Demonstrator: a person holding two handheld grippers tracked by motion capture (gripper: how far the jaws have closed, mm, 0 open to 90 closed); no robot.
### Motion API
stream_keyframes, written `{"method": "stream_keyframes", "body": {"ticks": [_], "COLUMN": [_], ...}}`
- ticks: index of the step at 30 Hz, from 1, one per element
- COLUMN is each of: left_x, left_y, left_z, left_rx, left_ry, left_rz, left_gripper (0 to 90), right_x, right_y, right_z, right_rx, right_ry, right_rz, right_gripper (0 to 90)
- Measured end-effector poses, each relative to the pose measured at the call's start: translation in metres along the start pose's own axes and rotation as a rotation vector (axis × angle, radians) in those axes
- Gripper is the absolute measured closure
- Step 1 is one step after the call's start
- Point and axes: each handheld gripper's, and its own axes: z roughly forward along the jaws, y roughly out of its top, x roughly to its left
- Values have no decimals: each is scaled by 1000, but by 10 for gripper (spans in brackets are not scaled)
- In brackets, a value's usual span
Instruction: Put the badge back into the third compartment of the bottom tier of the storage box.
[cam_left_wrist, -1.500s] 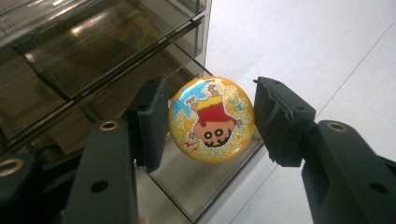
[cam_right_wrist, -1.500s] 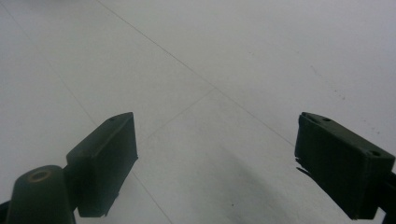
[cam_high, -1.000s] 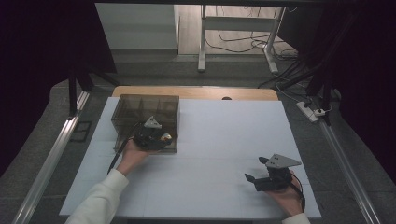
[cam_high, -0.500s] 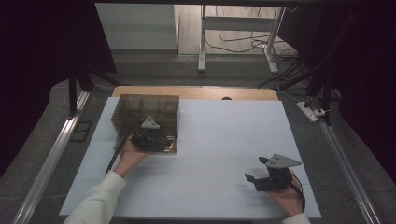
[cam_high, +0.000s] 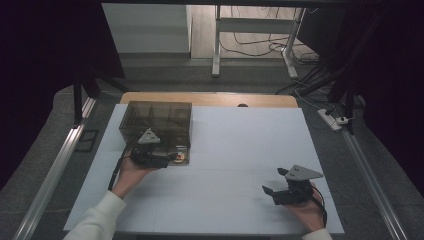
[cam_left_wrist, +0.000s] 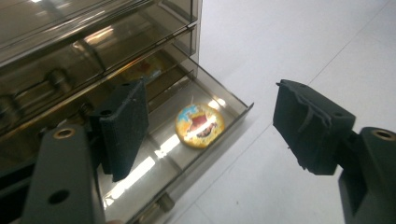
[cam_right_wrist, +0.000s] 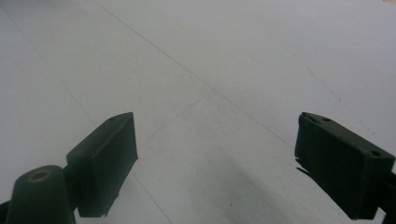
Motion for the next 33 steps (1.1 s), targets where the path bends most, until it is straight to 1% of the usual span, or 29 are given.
{"method": "stream_keyframes", "body": {"ticks": [10, 17, 23, 29, 30, 31, 33], "left_x": [-2, -6, -10, -10, -10, -11, -12], "left_y": [-22, -39, -56, -74, -74, -80, -86], "left_z": [-24, -39, -51, -62, -62, -65, -67], "left_rx": [-36, -54, -63, -67, -67, -68, -66], "left_ry": [16, 17, 25, 30, 30, 32, 32], "left_rz": [-29, -42, -44, -64, -64, -66, -68], "left_gripper": [227, 208, 205, 199, 198, 198, 197], "right_x": [0, 0, -1, -2, -2, -2, -2], "right_y": [0, 0, 1, 1, 0, 0, 0], "right_z": [-1, -1, -2, -3, -3, -3, -3], "right_rx": [-3, -4, -10, -15, -15, -17, -17], "right_ry": [-4, -6, -10, -15, -16, -17, -20], "right_rz": [-1, 1, 0, -3, -3, -2, -4], "right_gripper": [125, 125, 125, 125, 125, 125, 125]}}
